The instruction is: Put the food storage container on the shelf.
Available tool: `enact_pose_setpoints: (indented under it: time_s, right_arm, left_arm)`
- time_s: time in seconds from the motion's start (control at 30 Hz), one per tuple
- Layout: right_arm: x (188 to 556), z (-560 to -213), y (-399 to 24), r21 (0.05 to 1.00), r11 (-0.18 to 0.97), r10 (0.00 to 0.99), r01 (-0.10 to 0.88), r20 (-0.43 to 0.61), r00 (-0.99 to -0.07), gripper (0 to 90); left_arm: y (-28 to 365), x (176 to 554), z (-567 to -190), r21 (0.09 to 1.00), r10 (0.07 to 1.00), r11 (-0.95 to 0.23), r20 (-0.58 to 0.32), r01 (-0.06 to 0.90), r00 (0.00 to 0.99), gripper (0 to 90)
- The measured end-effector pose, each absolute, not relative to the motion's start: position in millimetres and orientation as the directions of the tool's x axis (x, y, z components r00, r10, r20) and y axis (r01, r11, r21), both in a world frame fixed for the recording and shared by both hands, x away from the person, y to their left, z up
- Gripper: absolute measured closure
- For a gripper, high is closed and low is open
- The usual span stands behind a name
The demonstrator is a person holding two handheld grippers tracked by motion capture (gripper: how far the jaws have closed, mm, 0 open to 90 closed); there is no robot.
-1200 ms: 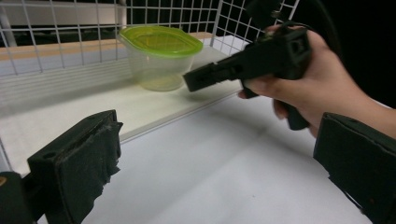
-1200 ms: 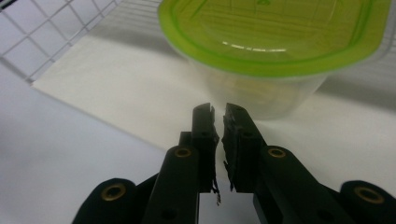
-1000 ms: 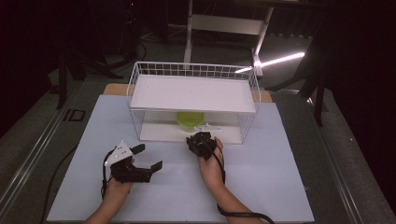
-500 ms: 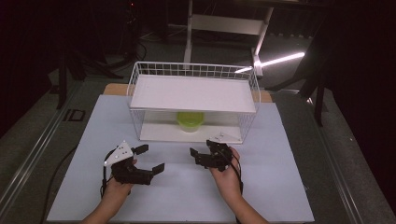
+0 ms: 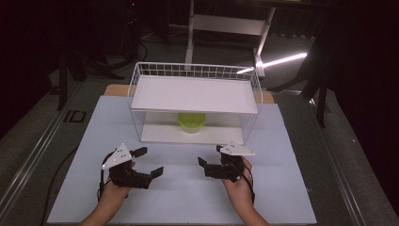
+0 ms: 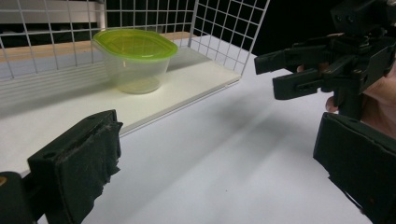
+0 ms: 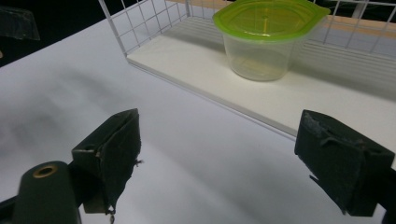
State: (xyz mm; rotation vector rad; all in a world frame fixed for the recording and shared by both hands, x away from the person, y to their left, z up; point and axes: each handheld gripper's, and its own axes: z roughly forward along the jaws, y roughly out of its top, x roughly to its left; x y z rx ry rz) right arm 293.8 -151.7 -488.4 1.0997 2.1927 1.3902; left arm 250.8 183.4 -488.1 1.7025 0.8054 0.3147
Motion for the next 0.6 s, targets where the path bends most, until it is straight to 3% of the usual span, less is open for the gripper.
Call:
enact_pose_setpoints:
  time_s: [0.6]
  right_arm:
    - [265,-485,-184,0.875,0.257,0.737,0.411,0.098,-0.668,14.7]
  left_arm:
    - [204,233,-502,0.921,0.638,-0.13,-0.206,0.367,0.742,1.7]
